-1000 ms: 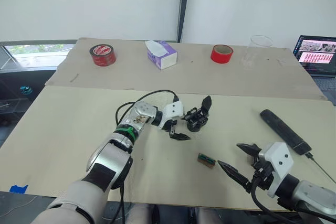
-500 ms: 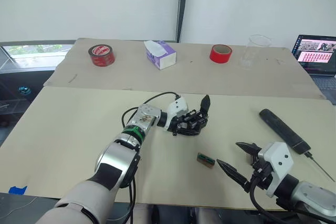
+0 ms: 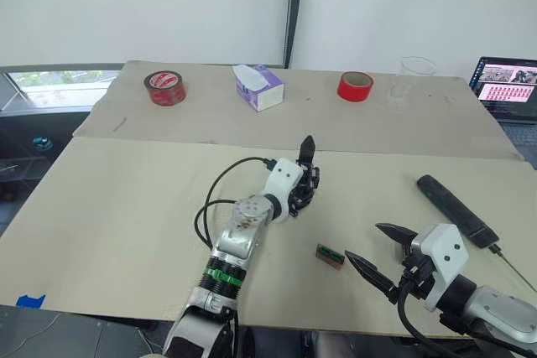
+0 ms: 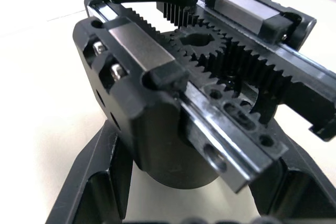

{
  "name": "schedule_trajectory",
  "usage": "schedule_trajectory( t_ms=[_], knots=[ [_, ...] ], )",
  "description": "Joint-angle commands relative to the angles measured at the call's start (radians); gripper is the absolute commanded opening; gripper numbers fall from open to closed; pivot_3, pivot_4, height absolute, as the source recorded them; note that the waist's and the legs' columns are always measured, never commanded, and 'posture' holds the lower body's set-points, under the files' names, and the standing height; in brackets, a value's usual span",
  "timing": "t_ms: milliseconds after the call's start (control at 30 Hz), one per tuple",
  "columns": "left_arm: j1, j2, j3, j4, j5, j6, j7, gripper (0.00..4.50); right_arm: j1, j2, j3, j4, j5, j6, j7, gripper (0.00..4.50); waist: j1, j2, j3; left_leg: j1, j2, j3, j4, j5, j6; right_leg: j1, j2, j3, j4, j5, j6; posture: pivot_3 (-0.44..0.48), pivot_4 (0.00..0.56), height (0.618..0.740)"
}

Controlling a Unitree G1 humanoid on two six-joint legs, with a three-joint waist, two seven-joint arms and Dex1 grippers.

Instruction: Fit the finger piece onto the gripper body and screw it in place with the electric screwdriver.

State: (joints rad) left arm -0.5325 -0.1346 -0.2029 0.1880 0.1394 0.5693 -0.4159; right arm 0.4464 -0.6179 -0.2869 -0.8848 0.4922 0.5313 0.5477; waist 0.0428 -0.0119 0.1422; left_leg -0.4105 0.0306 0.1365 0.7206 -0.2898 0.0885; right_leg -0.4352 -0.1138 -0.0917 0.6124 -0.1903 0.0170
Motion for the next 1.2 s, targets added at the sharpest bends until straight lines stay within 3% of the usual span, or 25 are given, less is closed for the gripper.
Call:
schedule_trajectory(
  t_ms=[33, 133, 200, 267, 367, 467, 633, 867, 933, 1033, 1200],
  knots=[
    [0.012, -0.019, -0.039, 0.003, -0.018, 0.049, 0.013, 2.32, -0.01, -0.013, -0.02, -0.012, 0.019, 0.005, 0.011, 4.5, 0.0, 0.0, 0.0, 0.001, 0.0, 0.0, 0.0, 0.0, 0.0, 0.001, 0.0, 0.0, 0.0, 0.0, 0.0, 0.0, 0.15, 0.74],
    [0.014, 0.027, -0.025, -0.053, -0.057, 0.081, -0.033, 3.87, -0.023, -0.018, -0.022, 0.003, 0.019, 0.004, 0.017, 4.5, -0.003, 0.0, 0.0, 0.004, 0.0, 0.0, 0.0, -0.001, 0.001, 0.004, 0.0, 0.0, -0.001, -0.001, 0.001, 0.0, 0.15, 0.74],
    [0.013, 0.071, -0.019, -0.092, -0.095, 0.121, -0.093, 4.45, -0.03, -0.018, -0.02, 0.006, 0.018, 0.005, 0.017, 4.5, -0.006, 0.0, 0.0, 0.004, 0.0, 0.0, 0.0, -0.001, 0.0, 0.003, 0.0, 0.0, -0.001, -0.001, 0.001, 0.0, 0.15, 0.74],
    [0.0, 0.139, -0.027, -0.109, -0.135, 0.13, -0.184, 4.45, -0.033, -0.018, -0.018, 0.007, 0.017, 0.004, 0.016, 4.5, -0.008, 0.001, 0.0, 0.004, 0.001, 0.0, -0.001, 0.0, 0.0, 0.003, 0.0, 0.0, 0.0, -0.001, -0.001, 0.0, 0.15, 0.74],
    [-0.083, 0.286, -0.059, 0.026, -0.174, 0.002, -0.413, 4.45, -0.035, -0.016, -0.016, 0.01, 0.013, 0.001, 0.015, 4.5, -0.009, 0.001, -0.001, 0.004, 0.001, 0.0, -0.003, 0.001, -0.003, 0.001, 0.001, 0.0, 0.001, -0.002, -0.003, 0.0, 0.15, 0.74],
    [-0.155, 0.345, -0.089, 0.176, -0.193, -0.177, -0.572, 4.45, -0.037, -0.014, -0.013, 0.016, 0.008, -0.003, 0.014, 4.5, -0.006, 0.001, -0.001, 0.004, 0.001, 0.001, -0.004, 0.002, -0.004, 0.0, 0.001, -0.001, 0.002, -0.002, -0.004, 0.0, 0.15, 0.74],
    [-0.343, 0.324, -0.091, 0.598, -0.151, -0.6, -0.667, 4.45, -0.043, -0.01, -0.005, 0.017, 0.001, -0.008, 0.008, 4.5, 0.003, 0.001, 0.0, 0.002, -0.001, 0.001, -0.003, 0.001, -0.002, 0.001, 0.001, -0.001, -0.001, -0.002, -0.004, 0.0, 0.15, 0.74],
    [-0.483, 0.235, -0.045, 0.938, -0.123, -0.816, -0.625, 4.45, -0.026, -0.002, -0.001, 0.008, -0.011, -0.017, 0.003, 4.5, -0.005, 0.0, 0.0, 0.0, -0.001, 0.001, 0.0, -0.001, 0.001, 0.001, 0.0, -0.001, -0.001, -0.001, -0.002, 0.0, 0.15, 0.74],
    [-0.494, 0.221, -0.027, 0.977, -0.128, -0.822, -0.636, 3.93, -0.022, 0.0, -0.001, 0.005, -0.014, -0.017, 0.001, 4.5, -0.005, 0.0, 0.0, 0.0, -0.001, 0.001, 0.0, -0.001, 0.001, 0.001, 0.0, -0.001, -0.001, 0.0, -0.002, 0.0, 0.15, 0.74],
    [-0.485, 0.211, -0.007, 0.983, -0.138, -0.846, -0.69, 2.64, -0.01, 0.005, -0.013, -0.008, -0.015, -0.016, -0.003, 4.5, -0.007, 0.0, 0.0, 0.0, -0.001, 0.001, 0.0, -0.001, 0.001, 0.001, 0.0, -0.001, 0.0, -0.001, -0.002, 0.0, 0.15, 0.74],
    [-0.411, 0.156, 0.006, 0.797, -0.192, -0.755, -0.767, 2.54, 0.023, 0.009, -0.044, -0.032, -0.011, -0.015, -0.011, 4.5, -0.005, 0.0, 0.0, 0.0, -0.001, 0.001, 0.0, -0.001, 0.001, 0.0, 0.0, -0.001, -0.001, -0.001, -0.002, 0.0, 0.15, 0.74]
  ],
)
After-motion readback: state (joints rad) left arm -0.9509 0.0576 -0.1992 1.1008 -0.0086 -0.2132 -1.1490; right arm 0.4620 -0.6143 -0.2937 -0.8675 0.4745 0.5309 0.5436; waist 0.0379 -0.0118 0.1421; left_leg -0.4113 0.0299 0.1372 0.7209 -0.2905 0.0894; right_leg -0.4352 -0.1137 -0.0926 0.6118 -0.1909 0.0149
